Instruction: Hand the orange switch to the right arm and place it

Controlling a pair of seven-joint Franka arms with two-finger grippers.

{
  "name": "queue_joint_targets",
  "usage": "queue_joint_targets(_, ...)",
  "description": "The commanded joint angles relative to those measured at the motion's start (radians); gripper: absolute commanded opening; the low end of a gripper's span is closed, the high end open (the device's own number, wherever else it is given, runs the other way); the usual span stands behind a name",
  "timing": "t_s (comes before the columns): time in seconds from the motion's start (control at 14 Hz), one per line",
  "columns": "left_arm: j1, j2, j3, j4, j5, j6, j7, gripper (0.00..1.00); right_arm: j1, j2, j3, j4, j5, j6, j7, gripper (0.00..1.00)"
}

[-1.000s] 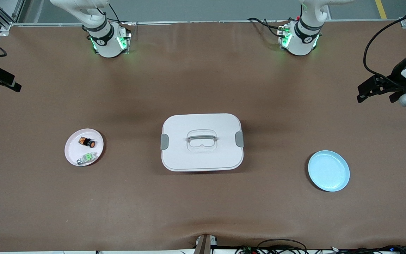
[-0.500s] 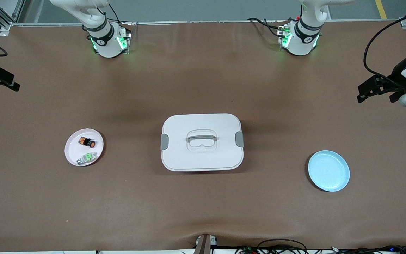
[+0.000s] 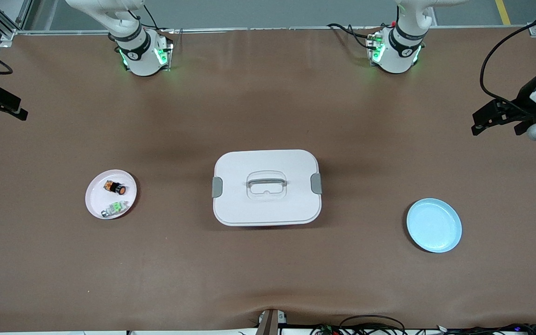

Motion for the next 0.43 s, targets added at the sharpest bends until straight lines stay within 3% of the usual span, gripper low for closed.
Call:
queue_joint_targets(0.0, 0.001, 0.010, -0.002, 0.024, 0.019, -0.018, 0.005, 1.00, 0.007, -0.015, 0.002, 0.001, -0.013, -0.009, -0.008, 1.00)
queue_joint_targets(0.36, 0.003, 0.010, -0.002, 0.024, 0.019, -0.018, 0.005, 1.00, 0.012, -0.015, 0.002, 0.004, -0.019, -0.009, -0.008, 1.00)
